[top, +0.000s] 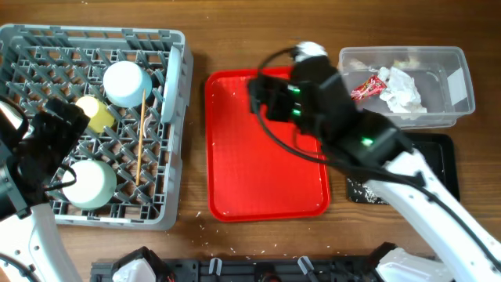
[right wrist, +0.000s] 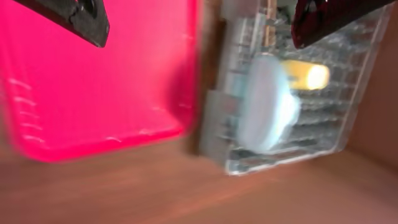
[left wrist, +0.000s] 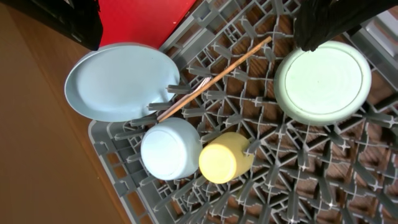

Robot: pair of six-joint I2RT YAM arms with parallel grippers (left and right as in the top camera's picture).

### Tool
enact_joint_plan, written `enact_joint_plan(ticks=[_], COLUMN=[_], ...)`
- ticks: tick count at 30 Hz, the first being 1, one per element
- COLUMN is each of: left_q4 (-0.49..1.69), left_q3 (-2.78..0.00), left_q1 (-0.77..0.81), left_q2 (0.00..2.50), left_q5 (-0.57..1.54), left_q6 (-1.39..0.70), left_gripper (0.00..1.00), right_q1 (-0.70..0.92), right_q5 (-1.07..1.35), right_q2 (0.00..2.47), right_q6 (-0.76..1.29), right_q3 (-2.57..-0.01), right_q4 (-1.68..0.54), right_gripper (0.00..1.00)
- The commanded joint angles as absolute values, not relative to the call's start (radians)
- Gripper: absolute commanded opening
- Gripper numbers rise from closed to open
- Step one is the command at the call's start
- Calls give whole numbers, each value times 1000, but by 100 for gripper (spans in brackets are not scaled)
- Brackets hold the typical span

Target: Sort waste into correct bins and load items into the dishwasher rack

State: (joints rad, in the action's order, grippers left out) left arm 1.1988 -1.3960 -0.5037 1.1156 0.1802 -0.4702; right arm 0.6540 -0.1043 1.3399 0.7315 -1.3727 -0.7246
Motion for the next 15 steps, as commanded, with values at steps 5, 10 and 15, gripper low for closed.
enact_joint_plan(ticks=[5,10,15], left_q4=[1194,1194,1194], left_q3=[-1399,-1399,-1399], left_q1=[-509,-509,-509], left_q2=[1114,1114,1114], left_q5=[181,181,181], left_q6=[-479,-479,-479], left_gripper=[100,100,100], right_q1=[757,825,825], right_q5=[-503,-505,-405], right_q2=[1232,1254,1257], right_q6=[888,919,919], right_q3=[-1233,-1146,-1146], right_q4=[-1106,-1022,-958], right_gripper=[92,100,99])
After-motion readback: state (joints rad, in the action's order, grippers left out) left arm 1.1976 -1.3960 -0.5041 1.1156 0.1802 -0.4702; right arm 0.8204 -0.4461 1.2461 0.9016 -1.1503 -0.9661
